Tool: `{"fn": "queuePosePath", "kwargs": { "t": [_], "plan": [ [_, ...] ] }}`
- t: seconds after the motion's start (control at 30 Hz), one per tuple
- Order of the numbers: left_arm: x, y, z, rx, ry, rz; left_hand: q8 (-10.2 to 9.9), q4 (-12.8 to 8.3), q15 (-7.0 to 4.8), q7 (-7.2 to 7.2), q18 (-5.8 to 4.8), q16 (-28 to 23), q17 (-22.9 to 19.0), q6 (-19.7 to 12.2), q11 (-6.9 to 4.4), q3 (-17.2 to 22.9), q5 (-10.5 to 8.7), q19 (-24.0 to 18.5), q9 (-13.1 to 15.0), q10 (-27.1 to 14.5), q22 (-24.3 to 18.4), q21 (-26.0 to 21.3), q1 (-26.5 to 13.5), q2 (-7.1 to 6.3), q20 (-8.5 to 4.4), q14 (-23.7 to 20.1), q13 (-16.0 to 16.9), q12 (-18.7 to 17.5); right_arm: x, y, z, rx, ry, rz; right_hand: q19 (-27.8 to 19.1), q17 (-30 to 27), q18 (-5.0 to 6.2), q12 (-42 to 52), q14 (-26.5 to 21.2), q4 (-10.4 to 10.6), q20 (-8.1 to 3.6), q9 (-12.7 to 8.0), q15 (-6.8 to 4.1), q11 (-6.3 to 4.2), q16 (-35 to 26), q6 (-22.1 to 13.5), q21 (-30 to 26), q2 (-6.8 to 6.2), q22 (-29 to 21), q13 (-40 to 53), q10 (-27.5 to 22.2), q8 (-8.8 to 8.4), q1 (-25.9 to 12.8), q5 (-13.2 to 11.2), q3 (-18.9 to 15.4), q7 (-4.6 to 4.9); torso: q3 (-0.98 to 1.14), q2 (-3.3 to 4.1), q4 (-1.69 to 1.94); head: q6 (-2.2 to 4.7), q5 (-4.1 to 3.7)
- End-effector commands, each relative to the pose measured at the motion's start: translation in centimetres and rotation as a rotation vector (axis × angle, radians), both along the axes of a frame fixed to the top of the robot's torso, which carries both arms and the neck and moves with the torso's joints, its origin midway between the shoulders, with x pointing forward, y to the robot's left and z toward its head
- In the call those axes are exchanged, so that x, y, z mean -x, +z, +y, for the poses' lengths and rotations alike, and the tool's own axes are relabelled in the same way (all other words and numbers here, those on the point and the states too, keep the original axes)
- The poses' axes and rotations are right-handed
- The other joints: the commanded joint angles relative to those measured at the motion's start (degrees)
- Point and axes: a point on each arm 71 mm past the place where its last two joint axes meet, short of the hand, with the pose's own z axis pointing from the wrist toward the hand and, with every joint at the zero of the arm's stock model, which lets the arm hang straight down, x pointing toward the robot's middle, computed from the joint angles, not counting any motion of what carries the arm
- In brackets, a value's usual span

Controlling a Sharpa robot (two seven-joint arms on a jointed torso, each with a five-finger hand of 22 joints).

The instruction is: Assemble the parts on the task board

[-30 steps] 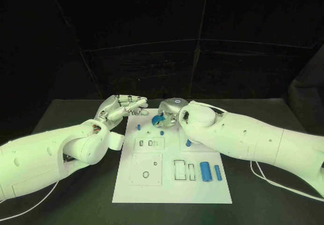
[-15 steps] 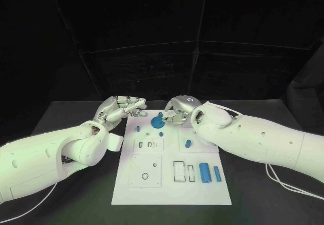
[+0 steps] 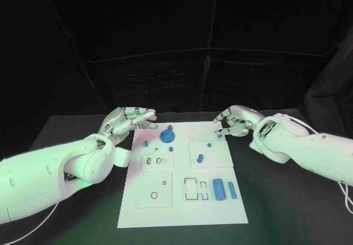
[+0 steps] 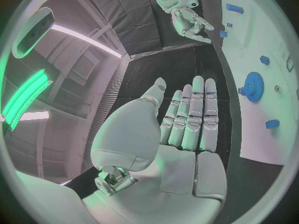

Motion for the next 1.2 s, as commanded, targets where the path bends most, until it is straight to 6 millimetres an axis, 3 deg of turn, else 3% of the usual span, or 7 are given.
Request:
{"fn": "queuePosePath", "kwargs": {
  "t": [0.03, 0.2, 0.3, 0.4, 0.87, 1.2],
  "plan": [
    [0.0, 0.1, -0.1, 0.005, -0.015, -0.011, -0.21, -0.31, 0.29, 0.04, 0.42, -0.16, 0.08, 0.31, -0.15, -0.03, 0.19, 0.53, 0.0, 0.13, -0.08, -0.3, 0.16, 0.26, 0.06, -0.24, -0.07, -0.38, 0.1, 0.0, -0.6, -0.067, 0.055, 0.039, 1.64, 7.07, -1.0, -0.33, 4.26, -0.5, 0.07, -0.1, -0.24, -0.31, 0.22, -0.24, 0.16, 0.04, 5.09, 6.75, -0.19, -0.06, 0.63, -0.27, -0.04, -0.14, 0.24, 0.02, -0.21, 0.1, -0.19],
    [-0.2, 0.1, -0.1, 0.004, -0.013, -0.011, -0.21, -0.31, 0.29, 0.04, 0.42, -0.16, 0.08, 0.31, -0.15, -0.03, 0.19, 0.53, 0.0, 0.13, -0.08, -0.3, 0.16, 0.26, 0.06, -0.24, -0.07, -0.38, -0.5, -0.2, -2.6, -0.059, 0.019, 0.039, 1.58, 7.05, -0.98, -0.58, 4.25, -0.77, 0.06, -0.14, -0.24, -0.28, 0.2, -0.44, 0.11, -0.08, 4.99, 6.55, -0.37, -0.16, 0.92, -0.32, -0.13, -0.1, 0.3, 0.03, -0.24, -0.07, -0.23],
    [-0.3, 0.0, -0.1, 0.003, -0.013, -0.011, -0.21, -0.31, 0.29, 0.04, 0.42, -0.16, 0.08, 0.31, -0.15, -0.03, 0.19, 0.53, 0.0, 0.13, -0.08, -0.3, 0.16, 0.26, 0.06, -0.24, -0.07, -0.38, -0.8, -0.6, -3.3, -0.053, 0.007, 0.045, 1.59, 7.07, -0.98, -0.59, 4.26, -0.78, 0.06, -0.14, -0.24, -0.28, 0.21, -0.45, 0.12, -0.09, 4.99, 6.54, -0.38, -0.17, 0.93, -0.32, -0.13, -0.1, 0.1, 0.02, -0.07, -0.11, -0.35],
    [-0.3, 0.0, -0.1, 0.003, -0.012, -0.011, -0.21, -0.31, 0.29, 0.04, 0.42, -0.16, 0.08, 0.31, -0.15, -0.03, 0.19, 0.53, 0.0, 0.13, -0.08, -0.3, 0.16, 0.26, 0.06, -0.24, -0.07, -0.38, -1.0, -1.0, -3.6, -0.049, 0.0, 0.053, 1.57, 7.06, -0.97, -0.68, 4.25, -0.84, 0.07, -0.15, -0.23, -0.27, 0.2, -0.51, 0.1, -0.09, 4.95, 6.46, -0.45, -0.19, 1.01, -0.31, -0.14, -0.09, 0.08, 0.0, -0.02, -0.19, -0.36],
    [-0.5, -0.1, -0.1, 0.002, -0.011, -0.011, -0.23, -0.37, 0.29, 0.01, 0.42, -0.17, 0.12, 0.34, -0.17, 0.0, 0.19, 0.55, 0.0, 0.17, -0.1, -0.33, 0.2, 0.28, 0.06, -0.25, -0.07, -0.4, -1.5, -3.2, -3.0, -0.024, -0.004, 0.095, 1.55, 7.21, -0.97, -0.61, 4.28, -1.21, 0.07, -0.13, -0.21, -0.26, 0.25, -0.58, 0.09, 0.25, 4.96, 6.55, -0.41, -0.18, 1.56, -0.32, -0.02, -0.07, -0.03, 0.02, 0.09, -0.58, -0.48],
    [-0.5, -0.1, -0.1, 0.001, -0.01, -0.01, -0.23, -0.37, 0.29, 0.01, 0.42, -0.17, 0.12, 0.34, -0.17, 0.0, 0.19, 0.55, 0.0, 0.17, -0.1, -0.33, 0.2, 0.28, 0.06, -0.25, -0.07, -0.4, -1.8, -3.8, -2.8, -0.008, -0.015, 0.095, 1.59, 7.33, -0.99, -0.43, 4.3, -1.28, 0.08, -0.06, -0.21, -0.25, 0.29, -0.28, 0.13, 0.82, 5.05, 6.7, -0.29, 0.01, 1.71, -0.38, 0.13, -0.05, 0.02, -0.03, 0.09, -0.78, -0.34]
  ]
}}
